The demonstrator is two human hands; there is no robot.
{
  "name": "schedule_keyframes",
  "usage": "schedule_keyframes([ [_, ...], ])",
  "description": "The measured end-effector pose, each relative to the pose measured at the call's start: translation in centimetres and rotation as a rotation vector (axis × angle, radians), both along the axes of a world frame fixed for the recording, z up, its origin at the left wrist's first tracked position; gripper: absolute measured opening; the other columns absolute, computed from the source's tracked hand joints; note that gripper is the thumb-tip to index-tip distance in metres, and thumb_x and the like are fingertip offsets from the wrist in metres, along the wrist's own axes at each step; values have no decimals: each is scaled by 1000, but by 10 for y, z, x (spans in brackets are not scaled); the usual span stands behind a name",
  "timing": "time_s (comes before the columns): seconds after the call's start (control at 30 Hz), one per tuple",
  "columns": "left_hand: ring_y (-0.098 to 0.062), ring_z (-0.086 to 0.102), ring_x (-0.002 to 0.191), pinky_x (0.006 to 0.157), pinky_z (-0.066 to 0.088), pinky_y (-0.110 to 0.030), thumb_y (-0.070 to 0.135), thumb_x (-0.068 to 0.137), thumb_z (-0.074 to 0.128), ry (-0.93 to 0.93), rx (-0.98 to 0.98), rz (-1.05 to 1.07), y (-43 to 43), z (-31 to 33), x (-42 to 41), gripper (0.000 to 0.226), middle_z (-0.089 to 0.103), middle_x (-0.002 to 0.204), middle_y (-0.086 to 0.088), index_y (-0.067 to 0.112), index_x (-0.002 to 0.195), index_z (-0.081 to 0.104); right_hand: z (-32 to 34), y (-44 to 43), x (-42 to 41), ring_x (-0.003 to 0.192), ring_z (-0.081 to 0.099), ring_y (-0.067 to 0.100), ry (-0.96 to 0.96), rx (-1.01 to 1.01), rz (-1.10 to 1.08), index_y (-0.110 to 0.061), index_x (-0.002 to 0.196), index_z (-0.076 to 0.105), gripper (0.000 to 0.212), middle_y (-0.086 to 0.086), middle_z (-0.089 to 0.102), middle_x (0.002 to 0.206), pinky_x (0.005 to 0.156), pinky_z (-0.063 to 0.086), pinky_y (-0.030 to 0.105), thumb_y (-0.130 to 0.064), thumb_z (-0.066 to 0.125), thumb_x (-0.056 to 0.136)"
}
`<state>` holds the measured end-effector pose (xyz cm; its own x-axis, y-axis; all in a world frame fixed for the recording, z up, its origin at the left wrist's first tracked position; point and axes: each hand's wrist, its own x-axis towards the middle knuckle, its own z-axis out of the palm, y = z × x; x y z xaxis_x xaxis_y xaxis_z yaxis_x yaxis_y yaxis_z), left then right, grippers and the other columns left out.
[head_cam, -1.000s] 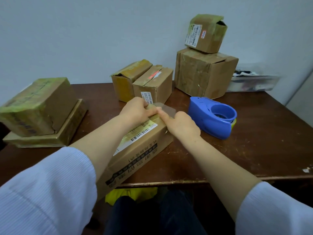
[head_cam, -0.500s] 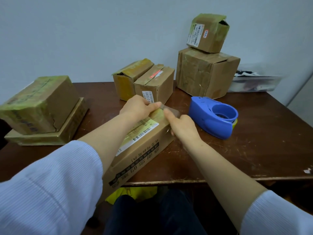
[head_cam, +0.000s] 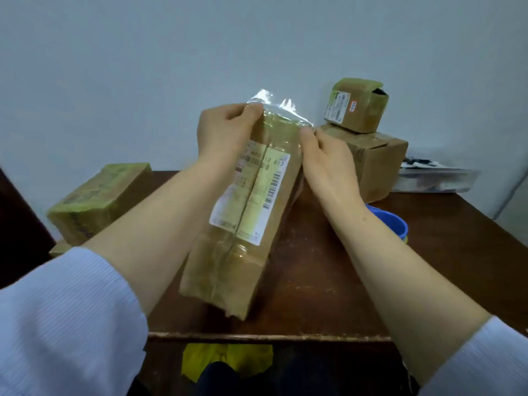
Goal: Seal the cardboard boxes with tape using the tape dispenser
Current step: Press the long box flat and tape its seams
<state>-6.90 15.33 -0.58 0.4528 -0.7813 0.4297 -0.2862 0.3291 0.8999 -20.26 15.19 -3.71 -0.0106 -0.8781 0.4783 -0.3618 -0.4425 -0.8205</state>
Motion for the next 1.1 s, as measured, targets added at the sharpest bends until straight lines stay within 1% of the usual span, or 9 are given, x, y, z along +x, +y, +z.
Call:
schedule_keyframes([
  [0.1,-12,65,75,82,55,-40,24,82,67,83,-130,26,14,10,5,26,70,69,8,29,57,72,23,-5,11,106,41,16,-61,-43,66,-25,109,48,23,-2,42,100,87,32,26,-39,33,99],
  [0.2,-9,67,84,86,55,-36,23,85,69,170,-170,70,24,-1,12,21,72,79,12,31,66,72,27,-1,20,112,40,7,-69,-82,56,-15,141,44,47,-3,37,119,94,27,16,-37,41,100],
  [0.27,-9,66,92,89,54,-31,24,85,70,238,-168,91,28,-12,17,6,71,93,8,23,91,72,22,7,25,102,49,4,-116,-121,40,-15,137,48,45,-3,50,118,91,38,17,-33,51,97],
  [0.33,-6,63,90,83,51,-21,24,85,71,273,-174,106,32,-21,21,18,67,95,8,18,102,66,17,12,29,91,56,0,-245,-101,70,-17,122,56,32,-8,59,105,82,44,9,-27,60,92],
  [0.5,7,60,79,72,48,-14,26,86,70,163,-219,114,44,-27,22,8,65,87,14,24,90,63,13,20,30,84,58,-5,-283,-139,81,-26,91,59,6,-14,62,91,75,45,8,-29,64,89],
  [0.67,1,61,80,73,49,-18,32,86,69,51,-246,145,46,-28,18,10,65,84,14,28,81,61,12,17,28,82,58,6,-255,-151,-27,-28,73,55,20,0,63,91,74,47,23,-38,65,86],
  [0.8,-5,56,74,70,43,-21,23,81,70,86,-171,189,38,-22,11,12,63,87,6,25,75,59,19,12,24,73,54,10,-254,-80,-87,-23,67,52,19,5,62,87,65,44,29,-27,66,79],
  [0.97,-12,54,85,73,42,-25,23,80,66,182,-73,155,28,-13,-4,18,56,96,3,23,95,57,21,7,17,85,55,15,-233,-27,-106,-22,89,55,12,4,61,96,66,40,28,-28,61,81],
  [1.1,-20,43,124,104,39,-39,33,87,52,134,66,49,22,-8,-10,56,38,129,0,13,139,44,28,5,17,107,48,17,-72,1,-73,-24,127,51,36,1,45,113,82,36,29,-24,44,92],
])
